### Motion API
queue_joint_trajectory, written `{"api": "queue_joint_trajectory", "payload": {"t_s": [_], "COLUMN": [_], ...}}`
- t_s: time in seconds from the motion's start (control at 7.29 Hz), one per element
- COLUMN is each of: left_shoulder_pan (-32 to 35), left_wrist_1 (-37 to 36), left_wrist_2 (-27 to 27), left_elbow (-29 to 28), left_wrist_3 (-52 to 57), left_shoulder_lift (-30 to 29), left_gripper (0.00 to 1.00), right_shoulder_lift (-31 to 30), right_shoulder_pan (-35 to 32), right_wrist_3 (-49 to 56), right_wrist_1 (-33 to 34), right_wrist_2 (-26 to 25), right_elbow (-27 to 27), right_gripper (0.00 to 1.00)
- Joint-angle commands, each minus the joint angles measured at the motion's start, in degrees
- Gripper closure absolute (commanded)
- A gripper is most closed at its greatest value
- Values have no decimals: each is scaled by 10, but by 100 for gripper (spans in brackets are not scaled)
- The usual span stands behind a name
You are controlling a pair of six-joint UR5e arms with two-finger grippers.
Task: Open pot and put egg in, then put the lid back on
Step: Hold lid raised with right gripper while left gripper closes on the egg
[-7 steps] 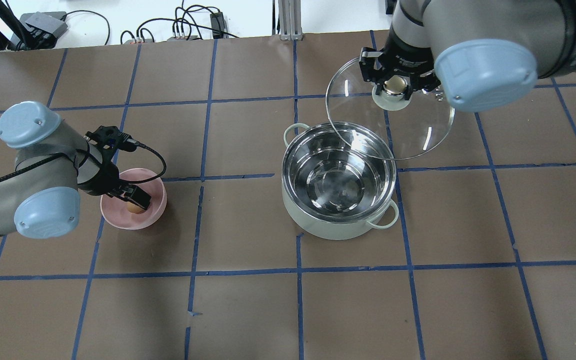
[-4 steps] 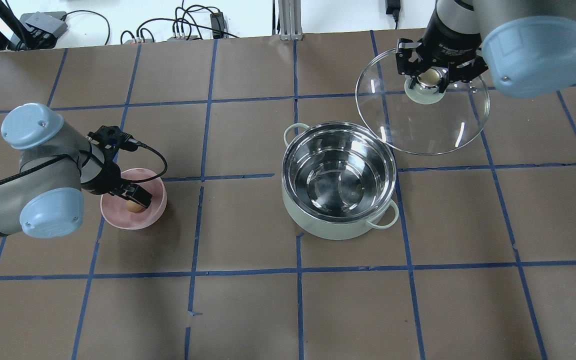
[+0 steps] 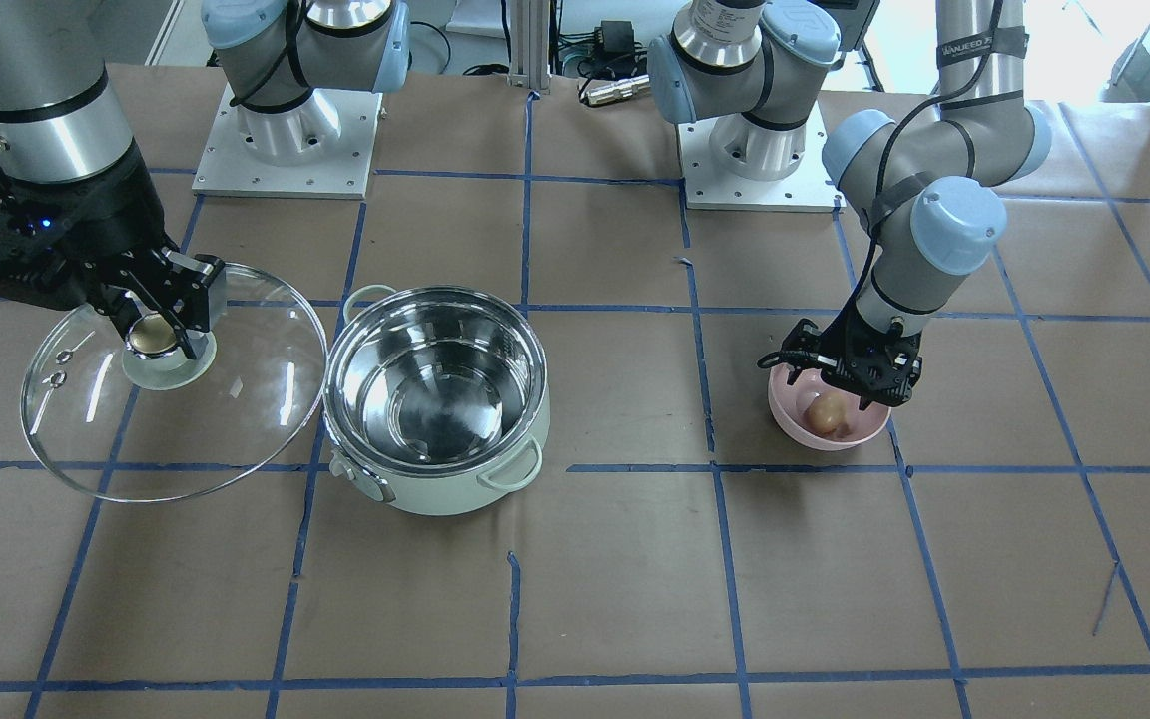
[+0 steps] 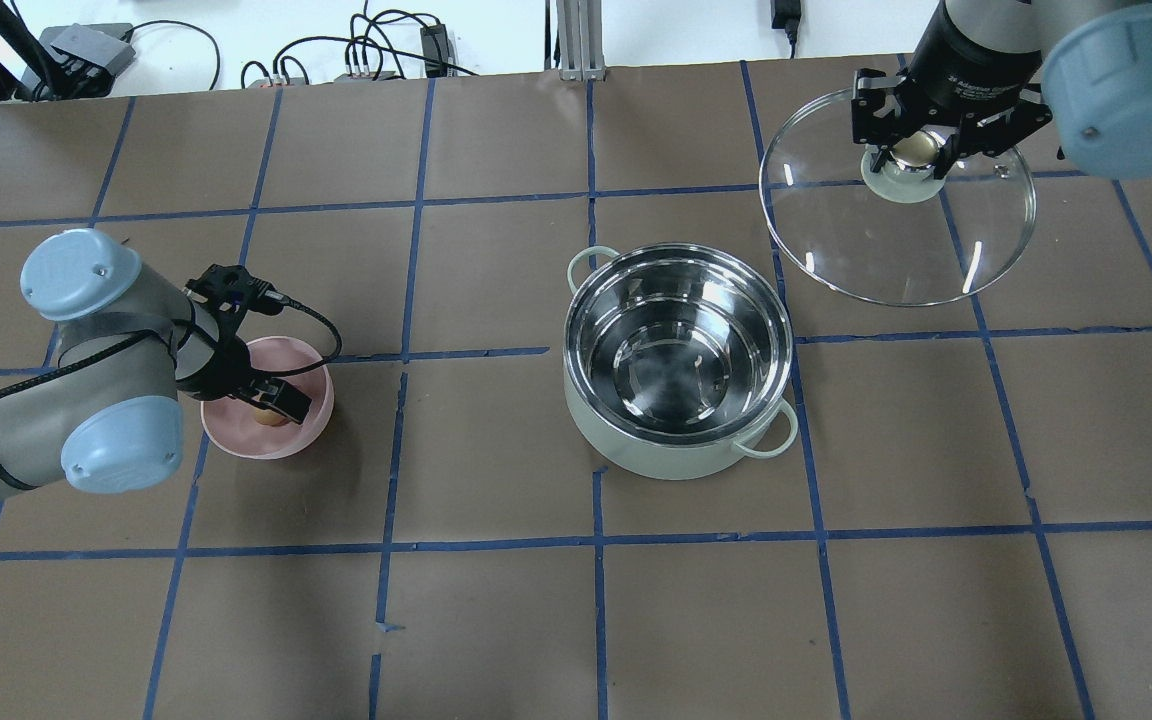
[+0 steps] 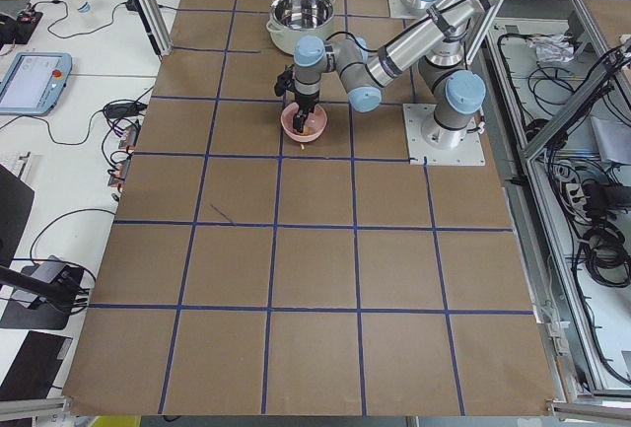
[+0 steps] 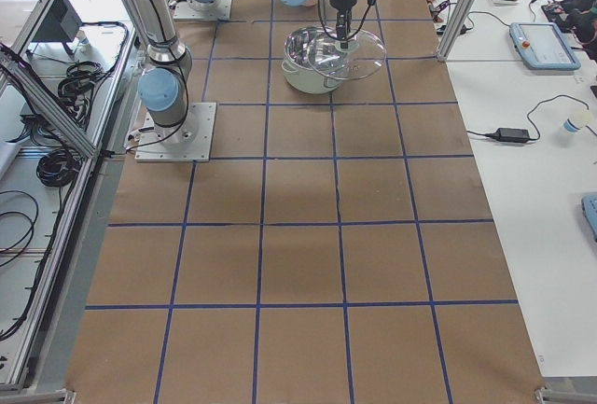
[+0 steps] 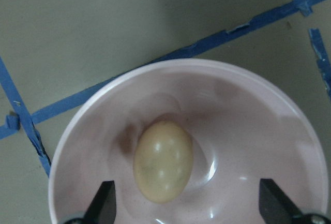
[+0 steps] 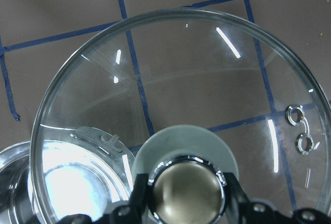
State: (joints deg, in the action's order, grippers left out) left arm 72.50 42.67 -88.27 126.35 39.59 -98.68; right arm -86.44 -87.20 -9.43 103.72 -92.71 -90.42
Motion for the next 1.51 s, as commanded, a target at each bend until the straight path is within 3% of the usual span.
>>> {"api": "queue_joint_trajectory", "payload": {"t_s": [0.0, 1.37], "left_shoulder_pan": [0, 1], "left_wrist_1": [-14, -47], "left_wrist_2": [1, 15], "left_elbow": [6, 6], "left_wrist_3": [-6, -67], "left_shoulder_lift": [-1, -20], "left_gripper": [3, 4], "right_shoulder_lift": [0, -6], "right_shoulder_pan": [7, 18], "right_wrist_3": [6, 26], "right_wrist_1": [0, -5], "right_wrist_2": [2, 17], "right_elbow": [0, -5], "right_gripper": [72, 72]}}
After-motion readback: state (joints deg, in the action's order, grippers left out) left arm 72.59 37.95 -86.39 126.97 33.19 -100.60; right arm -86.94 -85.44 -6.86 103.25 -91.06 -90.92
